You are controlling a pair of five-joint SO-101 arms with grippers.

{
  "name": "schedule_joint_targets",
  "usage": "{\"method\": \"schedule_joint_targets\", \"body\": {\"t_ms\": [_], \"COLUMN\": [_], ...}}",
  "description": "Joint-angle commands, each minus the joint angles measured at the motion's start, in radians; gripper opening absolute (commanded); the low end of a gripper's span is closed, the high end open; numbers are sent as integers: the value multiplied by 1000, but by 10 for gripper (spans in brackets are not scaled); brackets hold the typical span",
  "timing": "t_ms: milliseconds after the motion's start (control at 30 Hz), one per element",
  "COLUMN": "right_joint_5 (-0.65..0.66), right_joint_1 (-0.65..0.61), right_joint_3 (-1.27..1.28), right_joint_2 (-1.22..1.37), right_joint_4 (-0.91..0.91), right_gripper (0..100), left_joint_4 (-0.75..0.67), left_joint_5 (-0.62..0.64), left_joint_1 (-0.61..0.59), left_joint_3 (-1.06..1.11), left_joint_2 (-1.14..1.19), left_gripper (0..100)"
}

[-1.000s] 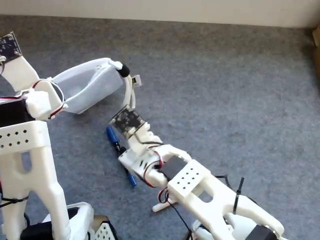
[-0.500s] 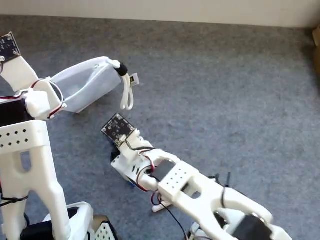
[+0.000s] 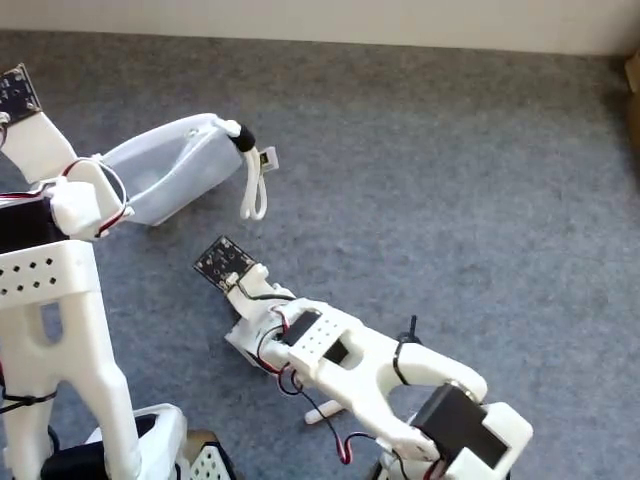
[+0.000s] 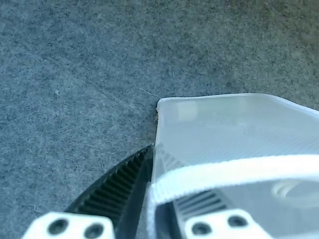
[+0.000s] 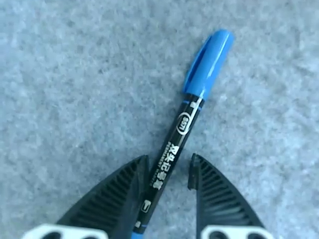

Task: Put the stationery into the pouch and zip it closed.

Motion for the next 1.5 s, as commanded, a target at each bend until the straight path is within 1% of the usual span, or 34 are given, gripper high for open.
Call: {"method": "schedule_joint_targets", "body": {"t_ms": [0,167,267,333,400,533,733,833,933,1033,1100,1200,1267,1400,1467], "right_joint_5": [-3,-3,-3,3,60,157,370,451,479,476,474,466,425,396,396], "right_joint_1": [-12,-5,-4,-5,-5,4,101,143,186,222,226,223,223,199,171], "right_joint_3": [-94,-268,-363,-406,-414,-398,-369,-369,-371,-378,-378,-378,-377,-378,-377], "right_joint_2": [10,88,125,139,151,157,105,81,65,48,30,-5,-28,-44,-42], "right_joint_4": [58,349,484,516,522,541,659,736,799,809,809,809,809,800,754], "right_gripper": [130,130,116,68,4,5,4,4,4,5,38,156,217,212,212], "left_joint_4": [-26,-26,-26,-26,-26,-26,-26,-26,-40,-40,-40,-40,-40,-40,-40], "left_joint_5": [8,8,8,8,8,8,8,8,8,8,8,8,8,8,8], "left_joint_1": [-38,-39,-39,-41,-41,-41,-41,-41,-41,-41,-41,-41,-41,-41,-41], "left_joint_3": [7,7,7,7,7,7,5,5,7,7,7,7,7,5,5], "left_joint_2": [4,4,4,4,4,4,4,4,4,4,4,4,4,4,4], "left_gripper": [34,34,34,34,34,34,34,34,34,34,34,34,34,34,34]}}
